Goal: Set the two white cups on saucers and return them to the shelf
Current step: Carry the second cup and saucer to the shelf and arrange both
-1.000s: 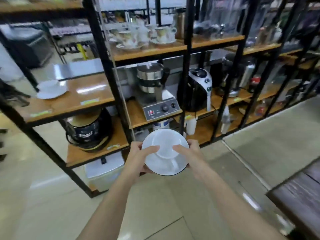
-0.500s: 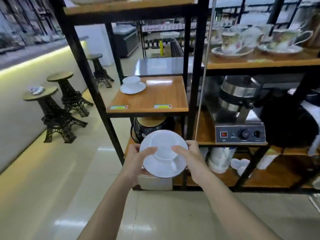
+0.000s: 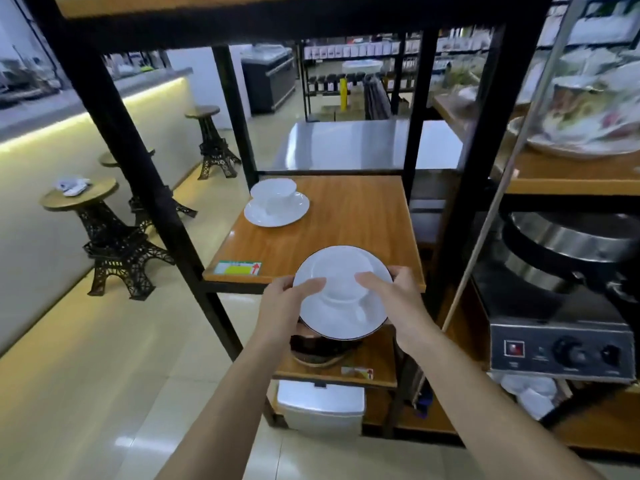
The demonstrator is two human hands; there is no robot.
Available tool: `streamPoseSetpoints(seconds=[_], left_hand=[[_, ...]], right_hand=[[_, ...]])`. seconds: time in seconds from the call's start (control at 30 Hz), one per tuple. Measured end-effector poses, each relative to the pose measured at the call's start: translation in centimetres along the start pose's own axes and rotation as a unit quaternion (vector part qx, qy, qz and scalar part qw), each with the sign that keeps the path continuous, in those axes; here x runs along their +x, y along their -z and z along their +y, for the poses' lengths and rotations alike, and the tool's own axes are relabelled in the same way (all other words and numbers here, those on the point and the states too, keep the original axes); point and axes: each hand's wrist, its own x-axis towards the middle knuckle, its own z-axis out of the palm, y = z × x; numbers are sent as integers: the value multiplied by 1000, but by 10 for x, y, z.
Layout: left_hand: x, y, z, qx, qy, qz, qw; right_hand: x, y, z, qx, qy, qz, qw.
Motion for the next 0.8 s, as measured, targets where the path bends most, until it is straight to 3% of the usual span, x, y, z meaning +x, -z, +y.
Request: streamPoseSetpoints(seconds=[0.27, 0.4, 0.8], left_hand=[[109, -14, 32, -24, 37, -41, 998], [160, -22, 48, -6, 2, -80, 997], [242, -58, 67, 72, 13, -66, 995]], right_hand=[[91, -25, -32, 43, -14, 74, 996], [128, -35, -46, 28, -14, 120, 992], [204, -36, -54, -23, -31, 178, 983]])
